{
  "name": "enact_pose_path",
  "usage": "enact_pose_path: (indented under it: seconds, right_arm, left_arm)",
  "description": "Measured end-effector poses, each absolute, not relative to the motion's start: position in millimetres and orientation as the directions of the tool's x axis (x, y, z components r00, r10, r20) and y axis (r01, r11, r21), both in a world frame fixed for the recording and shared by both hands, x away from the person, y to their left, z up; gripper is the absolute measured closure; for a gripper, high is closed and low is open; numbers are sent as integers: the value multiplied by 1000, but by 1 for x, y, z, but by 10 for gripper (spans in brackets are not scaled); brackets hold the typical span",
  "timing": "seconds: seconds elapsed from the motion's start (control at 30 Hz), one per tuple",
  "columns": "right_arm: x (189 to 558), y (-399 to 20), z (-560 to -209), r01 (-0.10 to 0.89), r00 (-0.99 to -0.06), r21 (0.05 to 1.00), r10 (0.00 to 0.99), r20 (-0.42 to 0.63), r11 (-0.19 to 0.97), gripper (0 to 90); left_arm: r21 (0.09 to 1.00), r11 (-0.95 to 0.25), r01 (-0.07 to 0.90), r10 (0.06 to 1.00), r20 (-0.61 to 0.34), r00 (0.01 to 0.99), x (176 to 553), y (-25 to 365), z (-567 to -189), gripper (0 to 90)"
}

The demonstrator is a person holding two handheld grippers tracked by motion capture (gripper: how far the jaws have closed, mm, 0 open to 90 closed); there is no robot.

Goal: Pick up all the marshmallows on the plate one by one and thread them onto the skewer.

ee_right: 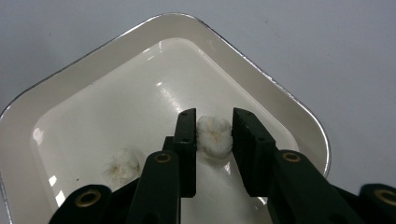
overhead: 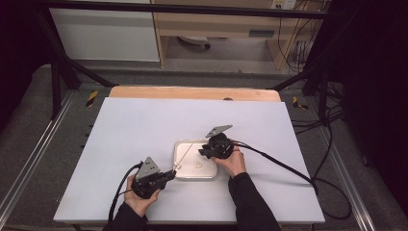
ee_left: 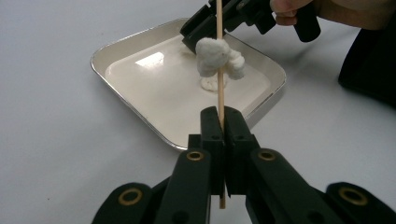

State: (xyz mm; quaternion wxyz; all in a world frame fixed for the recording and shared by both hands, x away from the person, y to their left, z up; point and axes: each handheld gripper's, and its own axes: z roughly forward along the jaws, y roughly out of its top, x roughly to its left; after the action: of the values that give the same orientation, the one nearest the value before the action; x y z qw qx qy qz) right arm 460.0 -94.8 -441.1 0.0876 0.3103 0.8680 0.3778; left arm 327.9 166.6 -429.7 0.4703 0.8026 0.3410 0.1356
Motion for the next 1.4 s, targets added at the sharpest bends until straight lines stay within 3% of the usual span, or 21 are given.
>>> enact_pose_path:
  seconds: [0.73, 1.4]
  right_arm:
    - [434, -124, -402, 462, -813, 798, 544, 207, 387, 740]
    - [411, -149, -366, 459, -832, 877, 416, 368, 141, 742]
  left_arm:
    - [851, -326, 412, 666, -103, 739, 327, 165, -430, 881]
    - [874, -311, 373, 638, -99, 764, 323, 163, -426, 881]
